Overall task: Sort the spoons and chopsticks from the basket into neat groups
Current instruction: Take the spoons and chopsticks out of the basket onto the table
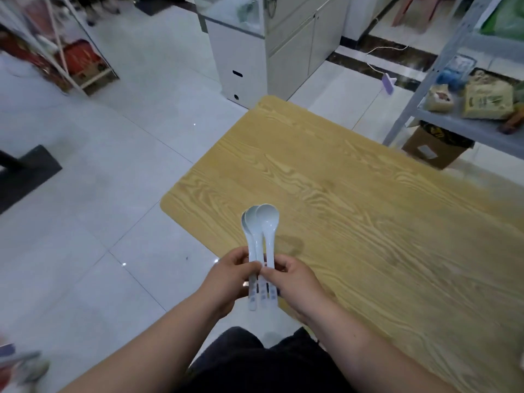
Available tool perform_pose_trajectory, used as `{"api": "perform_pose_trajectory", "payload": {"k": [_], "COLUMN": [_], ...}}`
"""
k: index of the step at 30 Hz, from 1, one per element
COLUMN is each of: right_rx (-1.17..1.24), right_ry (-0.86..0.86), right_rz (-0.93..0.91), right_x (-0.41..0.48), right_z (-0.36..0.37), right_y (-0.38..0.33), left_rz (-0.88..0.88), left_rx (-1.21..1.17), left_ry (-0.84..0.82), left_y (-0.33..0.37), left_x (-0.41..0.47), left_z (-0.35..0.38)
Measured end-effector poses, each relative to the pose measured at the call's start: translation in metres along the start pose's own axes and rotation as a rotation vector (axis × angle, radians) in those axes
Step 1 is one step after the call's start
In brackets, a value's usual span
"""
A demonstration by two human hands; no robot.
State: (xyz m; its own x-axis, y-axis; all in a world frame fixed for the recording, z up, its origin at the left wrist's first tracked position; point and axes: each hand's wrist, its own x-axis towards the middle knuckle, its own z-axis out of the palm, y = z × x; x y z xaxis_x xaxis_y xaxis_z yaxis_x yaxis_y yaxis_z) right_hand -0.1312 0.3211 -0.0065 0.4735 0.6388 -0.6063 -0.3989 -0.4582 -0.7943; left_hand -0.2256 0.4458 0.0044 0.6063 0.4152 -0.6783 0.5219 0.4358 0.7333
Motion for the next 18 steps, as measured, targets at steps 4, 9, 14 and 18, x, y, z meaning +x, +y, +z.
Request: {"api": "perform_pose_trajectory", "payload": {"k": [4,9,14,18], "right_rx": [0.005,0.121,0.252,0.168], "right_ry": [-0.011,0.091,0.309,0.461], "right_rz": [0.023,0.139,0.267,0.299], "right_x": [0.047,0.109,0.183,0.238], "right_z": [0.015,0.032,0.055,0.08], "right_y": [-0.014,-0.024,-0.041,-0.056], "left_rz": [-0.029,-0.097,-0.104,-0.084], "left_rx": [0.068,0.153,0.288,0.409], "left_ry": [0.034,0.047,0.038,-0.025], "left_y": [0.014,0.031,0.053,0.073], "left_x": [0.036,0.091,0.181,0.243], "left_z": [-0.03,-0.08,-0.14,-0.164]}}
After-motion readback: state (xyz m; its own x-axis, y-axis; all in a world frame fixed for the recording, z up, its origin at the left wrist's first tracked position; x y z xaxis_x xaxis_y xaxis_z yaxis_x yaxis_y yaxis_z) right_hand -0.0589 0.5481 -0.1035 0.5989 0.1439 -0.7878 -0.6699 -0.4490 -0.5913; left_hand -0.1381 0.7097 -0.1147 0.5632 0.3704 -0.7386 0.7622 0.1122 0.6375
